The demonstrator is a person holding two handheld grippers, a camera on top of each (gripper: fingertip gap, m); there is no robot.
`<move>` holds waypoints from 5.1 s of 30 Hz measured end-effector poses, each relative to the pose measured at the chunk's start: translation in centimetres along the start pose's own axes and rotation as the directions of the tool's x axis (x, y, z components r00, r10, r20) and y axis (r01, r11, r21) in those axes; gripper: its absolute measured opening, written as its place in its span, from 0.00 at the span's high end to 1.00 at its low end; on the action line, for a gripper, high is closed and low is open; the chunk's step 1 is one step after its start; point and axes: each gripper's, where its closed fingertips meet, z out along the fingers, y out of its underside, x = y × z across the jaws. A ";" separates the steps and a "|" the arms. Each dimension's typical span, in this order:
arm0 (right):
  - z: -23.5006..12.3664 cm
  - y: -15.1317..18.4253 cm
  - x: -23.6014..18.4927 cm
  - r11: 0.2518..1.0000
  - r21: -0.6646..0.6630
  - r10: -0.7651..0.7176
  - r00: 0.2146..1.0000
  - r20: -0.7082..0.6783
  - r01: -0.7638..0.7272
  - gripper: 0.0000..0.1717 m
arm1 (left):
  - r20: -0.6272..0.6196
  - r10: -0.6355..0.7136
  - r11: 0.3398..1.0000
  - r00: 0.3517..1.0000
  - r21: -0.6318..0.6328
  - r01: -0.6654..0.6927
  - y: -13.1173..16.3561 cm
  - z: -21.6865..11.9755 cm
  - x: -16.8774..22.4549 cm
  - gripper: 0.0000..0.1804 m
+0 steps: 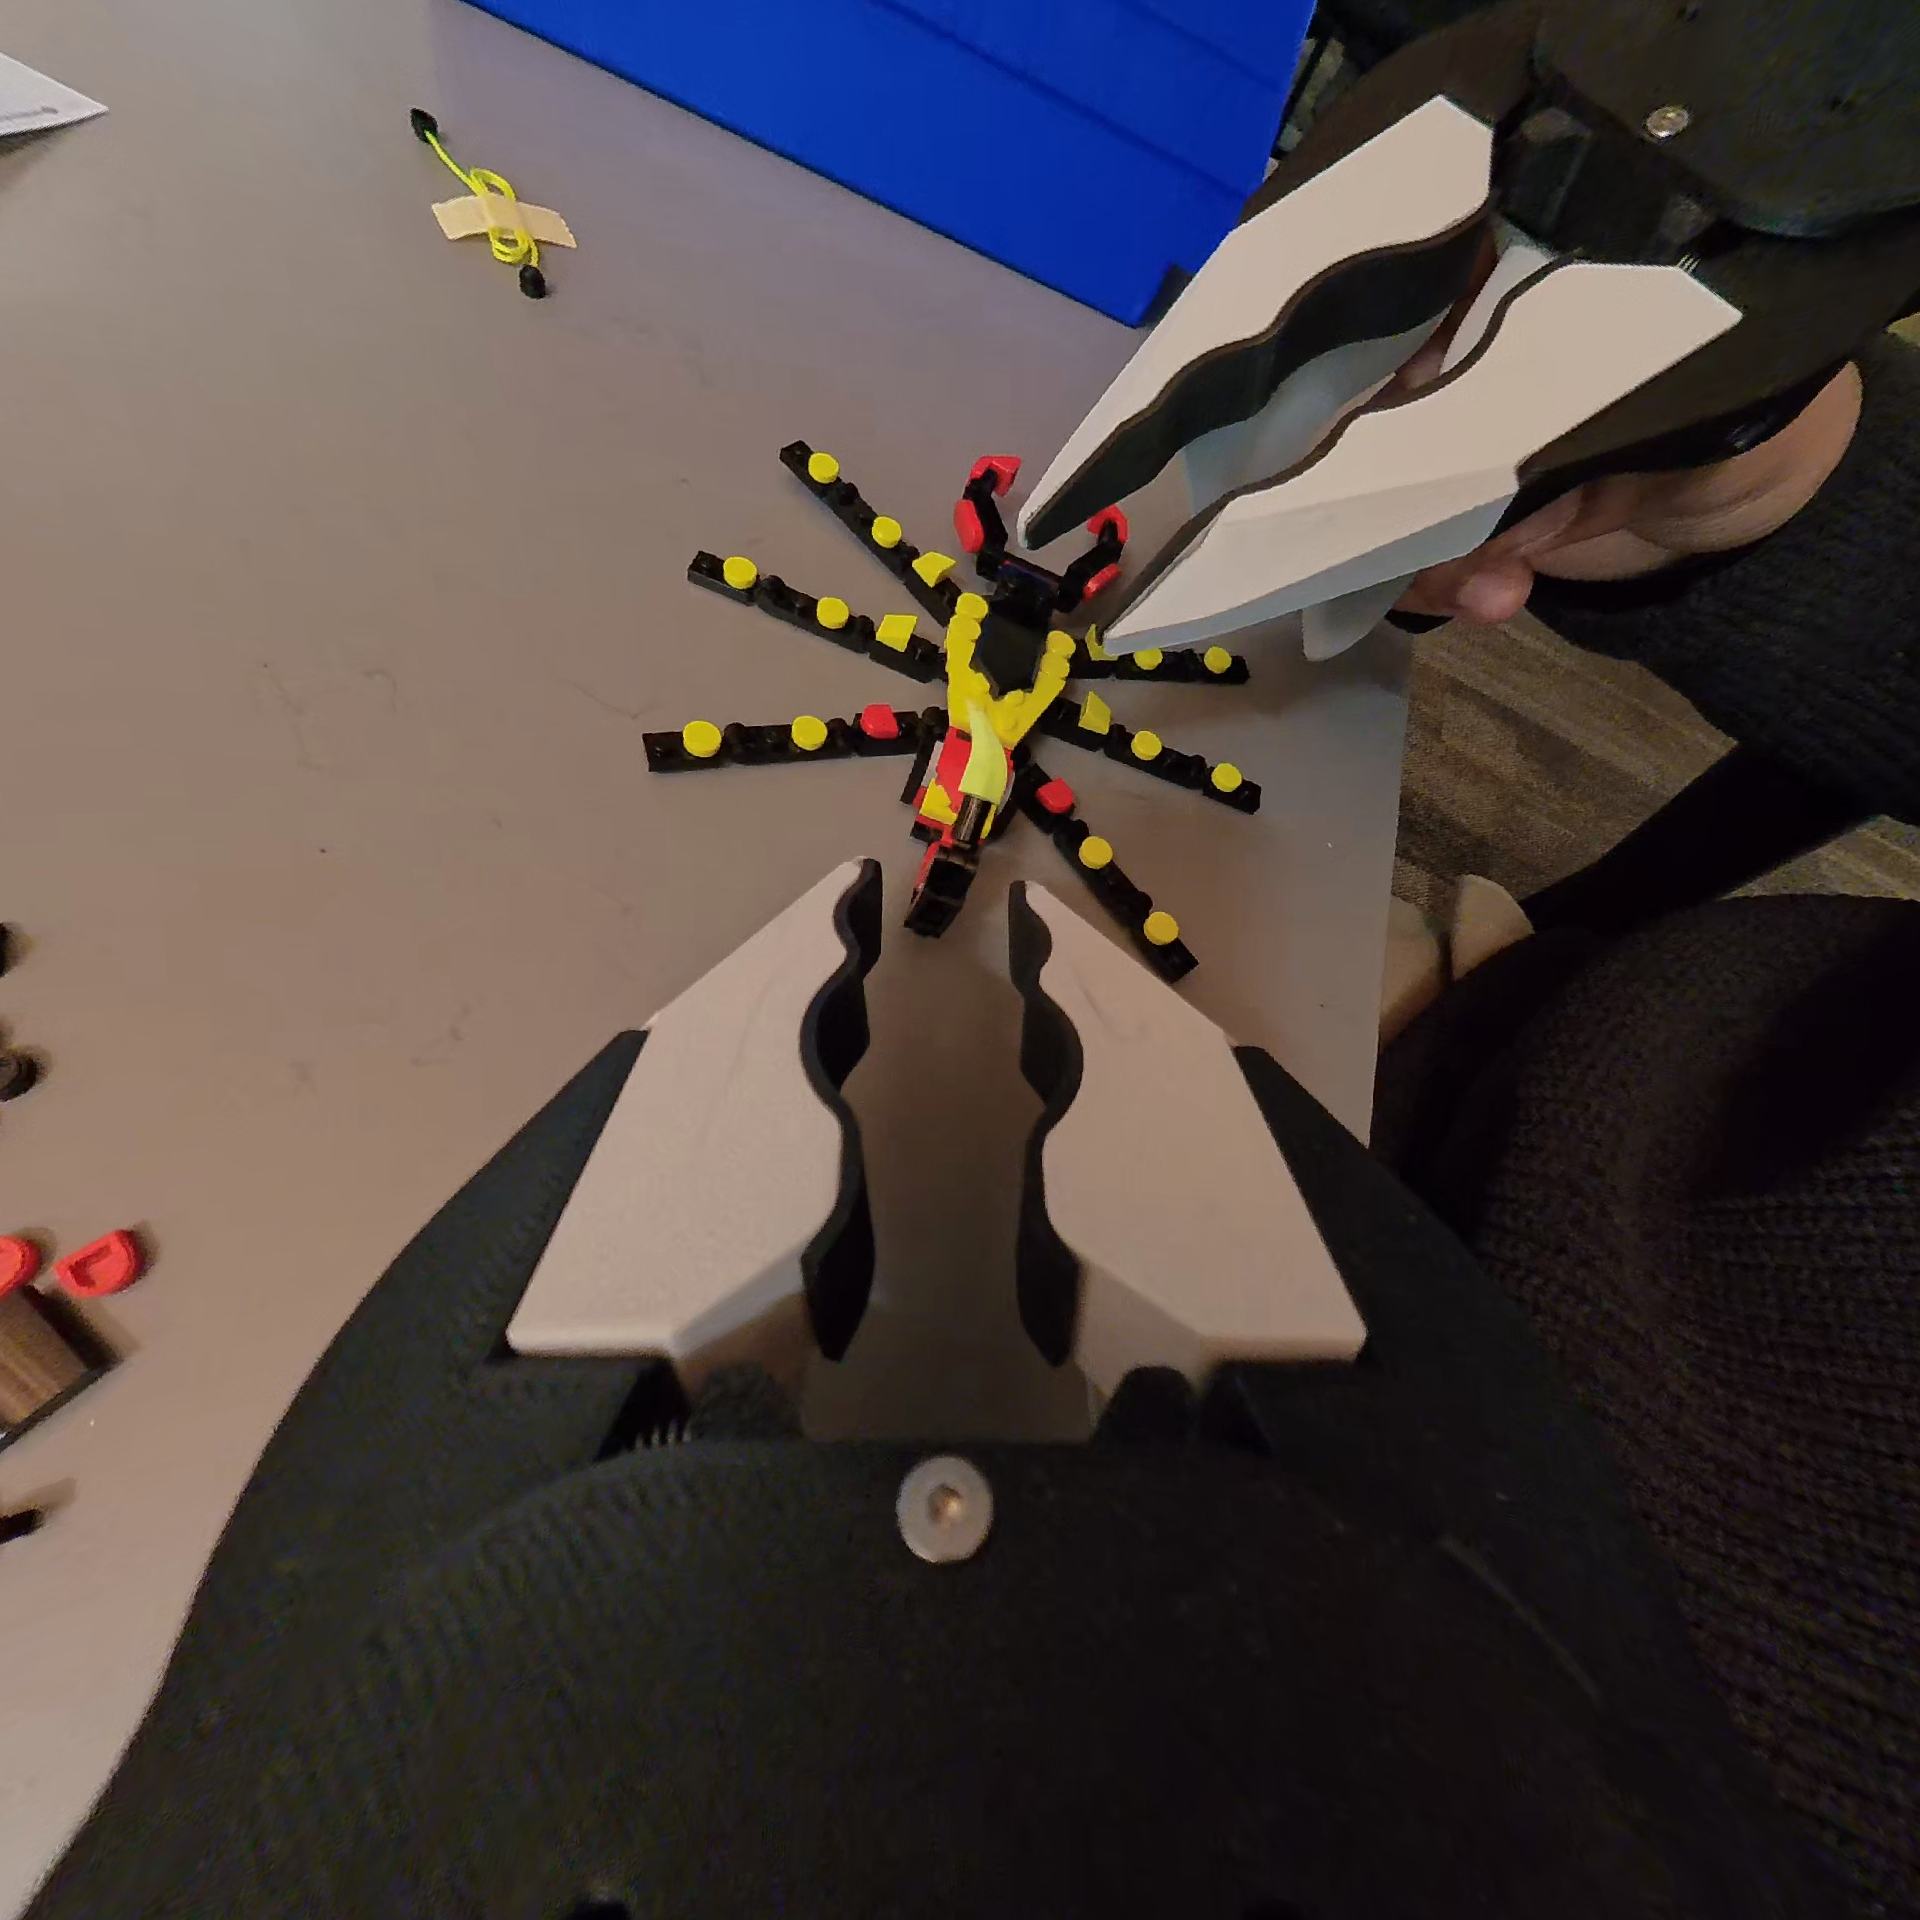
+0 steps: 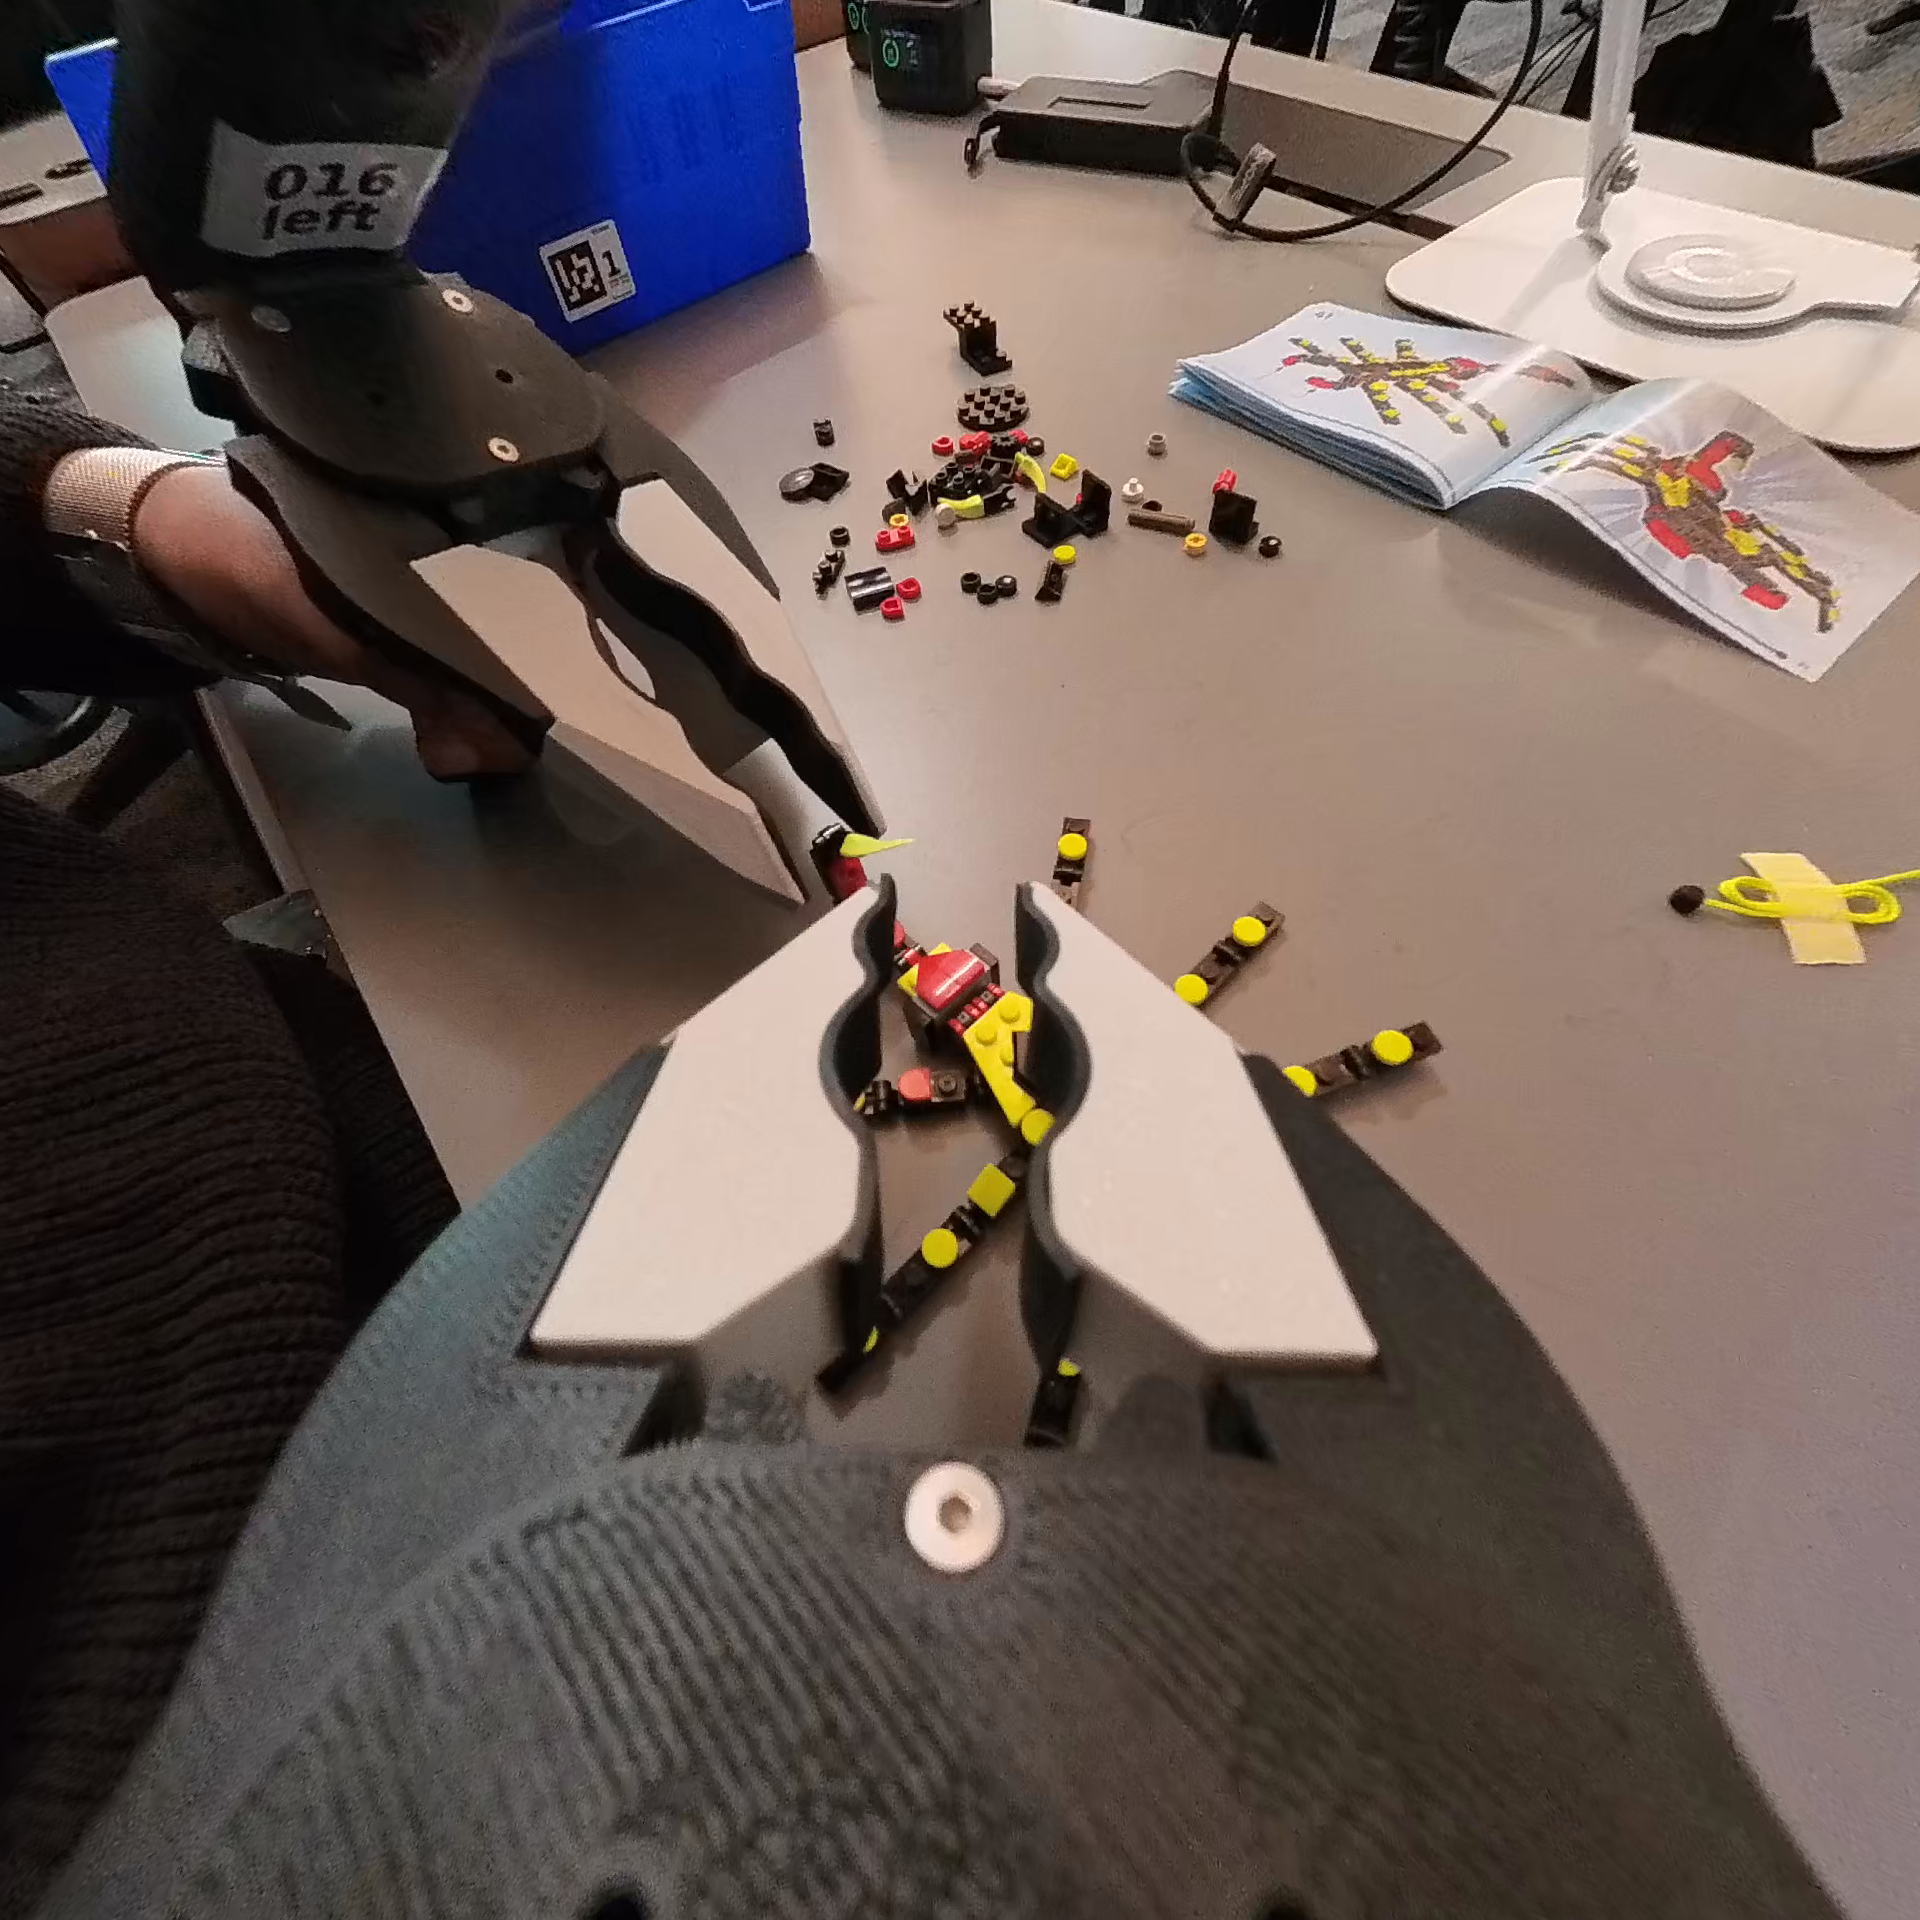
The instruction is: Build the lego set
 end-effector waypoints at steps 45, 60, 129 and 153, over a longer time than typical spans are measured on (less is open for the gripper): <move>2.7 0.5 -1.3 0.988 -0.064 -0.145 0.985 -0.098 0.139 1.00 | 0.025 0.045 0.997 0.999 -0.058 -0.044 0.7 0.7 0.3 0.97; 2.6 0.8 -0.9 0.993 -0.075 -0.102 0.990 -0.096 0.095 1.00 | 0.030 0.044 0.998 0.999 -0.047 -0.043 0.5 0.6 0.2 0.97; 2.5 3.5 -0.2 0.979 -0.201 -0.058 0.996 -0.074 0.042 0.96 | -0.028 -0.094 0.995 0.995 -0.038 0.093 0.7 0.4 0.1 0.96; 2.6 3.4 -0.6 0.977 -0.202 -0.086 0.994 -0.063 0.072 0.94 | -0.038 -0.101 0.994 0.994 -0.052 0.099 1.0 0.2 0.0 0.95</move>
